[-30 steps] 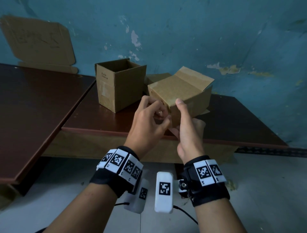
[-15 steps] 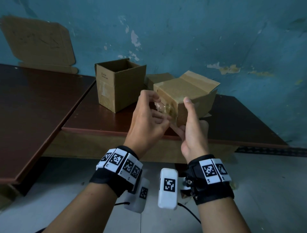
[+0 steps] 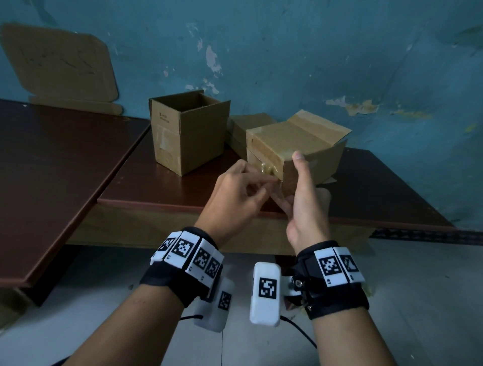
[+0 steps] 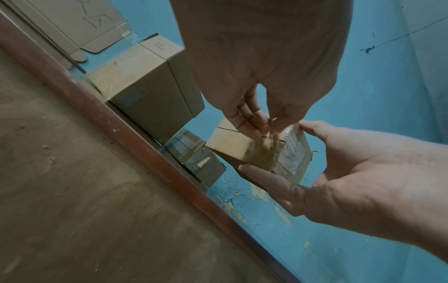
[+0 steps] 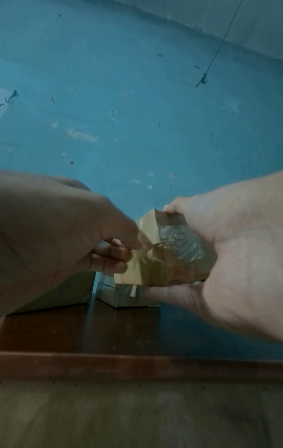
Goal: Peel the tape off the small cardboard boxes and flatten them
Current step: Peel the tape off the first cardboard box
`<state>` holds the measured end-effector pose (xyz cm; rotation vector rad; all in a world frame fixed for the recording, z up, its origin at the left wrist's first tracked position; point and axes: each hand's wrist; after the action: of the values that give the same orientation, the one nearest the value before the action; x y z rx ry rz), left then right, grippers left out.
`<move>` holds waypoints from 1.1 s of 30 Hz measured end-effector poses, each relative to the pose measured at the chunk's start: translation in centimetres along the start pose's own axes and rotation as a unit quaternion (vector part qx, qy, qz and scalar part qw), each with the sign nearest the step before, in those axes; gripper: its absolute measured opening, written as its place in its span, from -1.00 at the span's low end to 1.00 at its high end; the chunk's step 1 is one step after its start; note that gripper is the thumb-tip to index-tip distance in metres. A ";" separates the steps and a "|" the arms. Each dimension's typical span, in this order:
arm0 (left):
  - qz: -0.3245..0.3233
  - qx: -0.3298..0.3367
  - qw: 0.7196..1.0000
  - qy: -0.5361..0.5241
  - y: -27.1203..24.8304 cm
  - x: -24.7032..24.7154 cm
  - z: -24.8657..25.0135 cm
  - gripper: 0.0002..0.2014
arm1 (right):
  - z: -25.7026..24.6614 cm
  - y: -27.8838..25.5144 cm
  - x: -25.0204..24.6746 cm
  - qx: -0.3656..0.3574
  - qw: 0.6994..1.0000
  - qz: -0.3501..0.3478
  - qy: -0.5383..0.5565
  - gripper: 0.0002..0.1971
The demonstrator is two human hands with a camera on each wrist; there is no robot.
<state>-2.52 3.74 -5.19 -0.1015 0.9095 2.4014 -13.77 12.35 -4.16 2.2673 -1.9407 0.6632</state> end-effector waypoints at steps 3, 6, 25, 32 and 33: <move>0.004 -0.009 0.999 -0.031 -0.2 0.0 0.1 -0.69 | 0.4 0.1 0.1 -0.009 0.999 0.002 -0.035 0.19; 0.008 -0.010 1.000 -0.027 -0.1 0.1 -0.3 -0.76 | 0.6 -0.3 0.2 -0.035 0.997 -0.002 -0.064 0.26; 0.064 -0.078 0.994 -0.050 0.4 -0.1 0.4 -0.92 | 0.0 -1.8 0.5 -0.143 0.980 -0.072 -0.120 -0.54; 0.073 -0.063 0.992 -0.084 0.5 -0.5 0.7 -0.78 | 0.1 -1.9 0.5 -0.184 0.969 -0.100 -0.129 -0.51; 0.078 -0.051 0.993 -0.070 0.5 -0.5 0.6 -0.80 | 0.1 -1.9 0.4 -0.191 0.966 -0.104 -0.136 -0.52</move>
<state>-2.30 3.60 -4.32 0.1013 0.7554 2.5631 -11.91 12.27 -3.72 2.3497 -1.7042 -0.0494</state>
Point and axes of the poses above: each hand's wrist, its own y-axis towards the middle knuckle, its own x-axis out of the palm, z = x × y, and after that the axes turned 10 degrees about z, right-handed
